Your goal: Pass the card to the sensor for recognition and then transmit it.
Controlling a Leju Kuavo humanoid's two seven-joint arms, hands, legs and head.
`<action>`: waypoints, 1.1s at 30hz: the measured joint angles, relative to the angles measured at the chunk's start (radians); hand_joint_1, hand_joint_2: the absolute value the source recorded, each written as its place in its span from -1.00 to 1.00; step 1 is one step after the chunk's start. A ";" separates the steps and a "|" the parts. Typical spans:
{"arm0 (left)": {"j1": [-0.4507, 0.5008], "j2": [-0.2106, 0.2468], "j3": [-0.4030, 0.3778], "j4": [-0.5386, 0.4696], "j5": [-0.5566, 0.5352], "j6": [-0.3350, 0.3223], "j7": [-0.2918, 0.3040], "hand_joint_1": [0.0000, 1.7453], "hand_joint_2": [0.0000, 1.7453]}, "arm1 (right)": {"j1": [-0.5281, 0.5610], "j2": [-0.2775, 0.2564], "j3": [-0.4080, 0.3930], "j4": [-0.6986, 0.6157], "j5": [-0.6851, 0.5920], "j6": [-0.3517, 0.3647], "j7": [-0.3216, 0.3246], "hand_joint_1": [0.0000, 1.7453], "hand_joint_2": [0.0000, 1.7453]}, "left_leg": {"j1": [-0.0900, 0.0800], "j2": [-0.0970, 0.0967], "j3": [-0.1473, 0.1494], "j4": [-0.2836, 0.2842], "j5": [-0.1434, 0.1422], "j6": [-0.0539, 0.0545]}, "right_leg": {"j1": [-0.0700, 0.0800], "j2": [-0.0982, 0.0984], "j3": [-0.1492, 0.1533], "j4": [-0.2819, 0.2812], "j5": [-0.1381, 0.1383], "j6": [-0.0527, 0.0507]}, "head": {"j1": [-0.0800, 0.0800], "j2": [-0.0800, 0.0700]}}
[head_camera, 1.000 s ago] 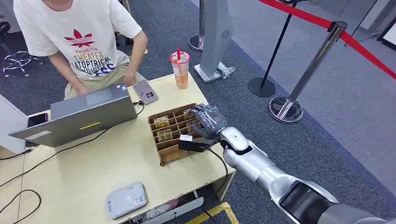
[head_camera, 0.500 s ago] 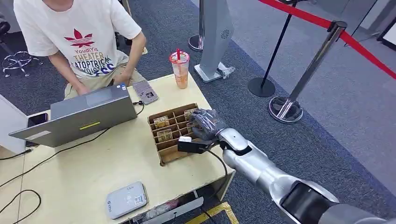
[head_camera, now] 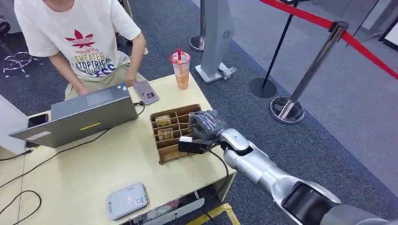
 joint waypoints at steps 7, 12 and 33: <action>0.000 0.000 0.000 0.000 -0.010 -0.002 -0.003 -1.00 -1.00 | -0.005 -0.007 -0.011 -0.008 -0.071 0.063 -0.025 0.62 1.00 | 0.000 0.000 0.000 0.000 0.000 0.000 | 0.000 0.000 0.000 0.000 0.000 0.000 | 0.000 0.000; -0.001 0.000 0.000 0.000 -0.013 -0.003 -0.003 -1.00 -1.00 | -0.018 -0.019 -0.011 -0.014 -0.110 0.110 -0.044 0.62 1.00 | 0.000 0.000 0.000 0.000 0.000 0.000 | 0.000 0.000 0.000 0.000 0.000 0.000 | 0.000 0.000; -0.001 0.000 0.000 0.000 -0.004 -0.007 -0.009 -1.00 -1.00 | -0.147 -0.033 -0.005 -0.018 -0.206 0.281 -0.068 0.58 1.00 | 0.000 0.000 0.000 0.000 0.000 0.000 | 0.000 0.000 0.000 0.000 0.000 0.000 | 0.000 0.000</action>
